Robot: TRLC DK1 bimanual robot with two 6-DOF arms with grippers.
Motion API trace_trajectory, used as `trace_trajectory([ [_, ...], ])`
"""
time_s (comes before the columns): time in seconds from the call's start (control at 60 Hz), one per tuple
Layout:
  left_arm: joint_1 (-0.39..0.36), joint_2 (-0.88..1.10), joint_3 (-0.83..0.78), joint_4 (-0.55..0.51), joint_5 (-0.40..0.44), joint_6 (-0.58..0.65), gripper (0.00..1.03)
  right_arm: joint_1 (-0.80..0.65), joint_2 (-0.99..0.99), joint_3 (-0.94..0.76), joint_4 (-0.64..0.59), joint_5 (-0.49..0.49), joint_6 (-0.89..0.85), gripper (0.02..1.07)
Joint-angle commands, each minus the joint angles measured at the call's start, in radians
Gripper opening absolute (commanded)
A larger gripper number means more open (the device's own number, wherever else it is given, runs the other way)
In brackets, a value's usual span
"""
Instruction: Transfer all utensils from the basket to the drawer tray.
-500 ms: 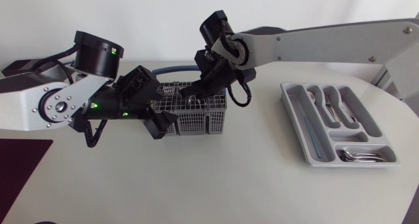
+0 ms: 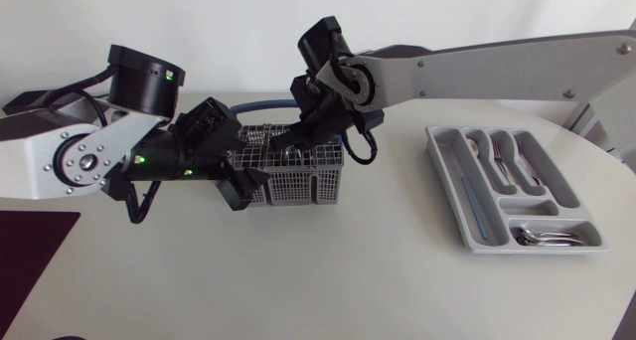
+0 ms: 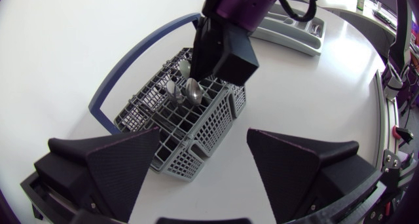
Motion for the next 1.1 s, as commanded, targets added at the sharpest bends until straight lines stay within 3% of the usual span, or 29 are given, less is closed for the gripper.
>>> trace_trajectory([
  [0.0, -0.008, -0.014, -0.032, 0.000, 0.011, 0.025, 0.93, 0.030, -0.047, -0.050, 0.012, 0.020, -0.016, 0.08],
  [0.3, -0.008, -0.014, -0.035, 0.000, 0.011, 0.025, 0.93, 0.067, -0.131, -0.108, 0.052, 0.043, -0.085, 0.08],
  [0.667, -0.009, -0.018, -0.040, 0.001, 0.011, 0.025, 0.93, 0.033, -0.266, -0.168, 0.066, -0.080, -0.185, 0.08],
  [0.9, -0.012, -0.022, -0.041, 0.001, 0.011, 0.021, 0.93, 0.003, -0.406, -0.261, 0.169, -0.097, -0.162, 0.08],
  [1.083, -0.020, -0.023, -0.035, 0.000, 0.011, 0.018, 0.93, -0.019, -0.495, -0.321, 0.152, -0.109, -0.148, 0.08],
])
